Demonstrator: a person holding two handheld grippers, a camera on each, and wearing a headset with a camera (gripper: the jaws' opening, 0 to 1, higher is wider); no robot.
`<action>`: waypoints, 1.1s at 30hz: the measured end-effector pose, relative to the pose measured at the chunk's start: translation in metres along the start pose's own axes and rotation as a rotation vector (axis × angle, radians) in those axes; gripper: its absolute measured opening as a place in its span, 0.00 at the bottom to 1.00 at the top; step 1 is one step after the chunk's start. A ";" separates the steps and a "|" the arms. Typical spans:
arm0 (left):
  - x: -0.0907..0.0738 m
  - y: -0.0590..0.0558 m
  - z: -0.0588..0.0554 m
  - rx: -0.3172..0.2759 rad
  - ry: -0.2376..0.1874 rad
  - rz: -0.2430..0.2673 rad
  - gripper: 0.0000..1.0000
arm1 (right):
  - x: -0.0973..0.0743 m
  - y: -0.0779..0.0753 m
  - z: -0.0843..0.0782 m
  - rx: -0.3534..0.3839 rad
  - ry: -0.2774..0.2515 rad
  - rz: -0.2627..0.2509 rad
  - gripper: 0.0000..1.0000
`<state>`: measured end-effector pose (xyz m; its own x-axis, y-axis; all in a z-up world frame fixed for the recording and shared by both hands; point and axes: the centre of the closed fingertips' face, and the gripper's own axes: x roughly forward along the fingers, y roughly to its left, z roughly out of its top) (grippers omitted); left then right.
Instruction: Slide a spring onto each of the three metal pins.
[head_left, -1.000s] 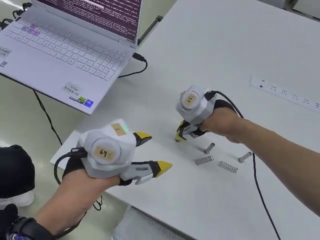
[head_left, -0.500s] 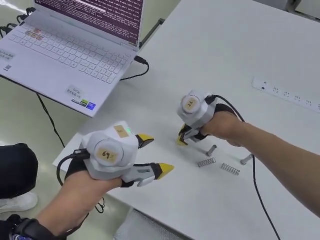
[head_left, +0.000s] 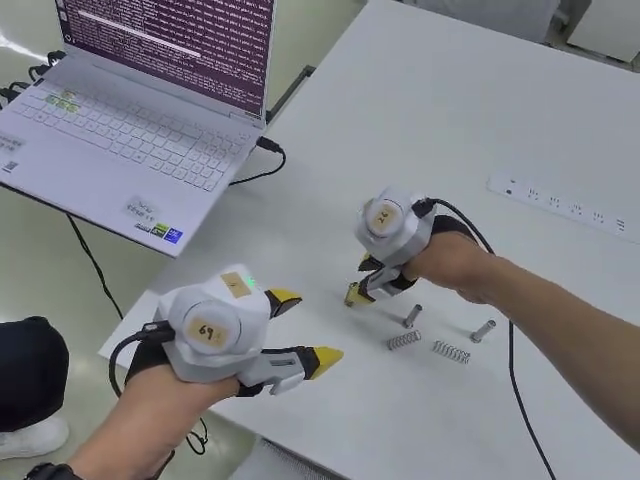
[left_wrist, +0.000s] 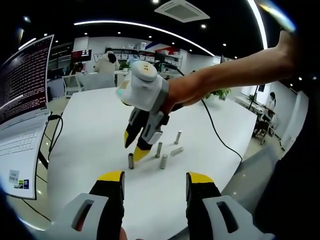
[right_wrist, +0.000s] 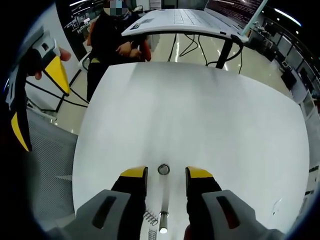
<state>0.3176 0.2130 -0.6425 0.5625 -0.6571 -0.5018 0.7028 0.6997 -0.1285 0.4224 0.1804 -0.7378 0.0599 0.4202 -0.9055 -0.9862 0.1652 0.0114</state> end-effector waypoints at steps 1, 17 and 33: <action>0.000 0.000 0.000 0.000 -0.001 0.001 0.44 | -0.002 0.000 0.000 0.001 -0.003 -0.002 0.29; -0.007 -0.002 0.002 -0.035 -0.019 0.045 0.44 | -0.028 0.008 -0.010 0.009 -0.048 -0.064 0.33; -0.010 0.002 0.008 -0.030 -0.023 0.065 0.44 | -0.052 0.011 -0.018 0.089 -0.147 -0.132 0.35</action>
<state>0.3166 0.2187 -0.6309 0.6164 -0.6161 -0.4904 0.6514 0.7488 -0.1220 0.4057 0.1446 -0.6984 0.2154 0.5142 -0.8302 -0.9513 0.3023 -0.0596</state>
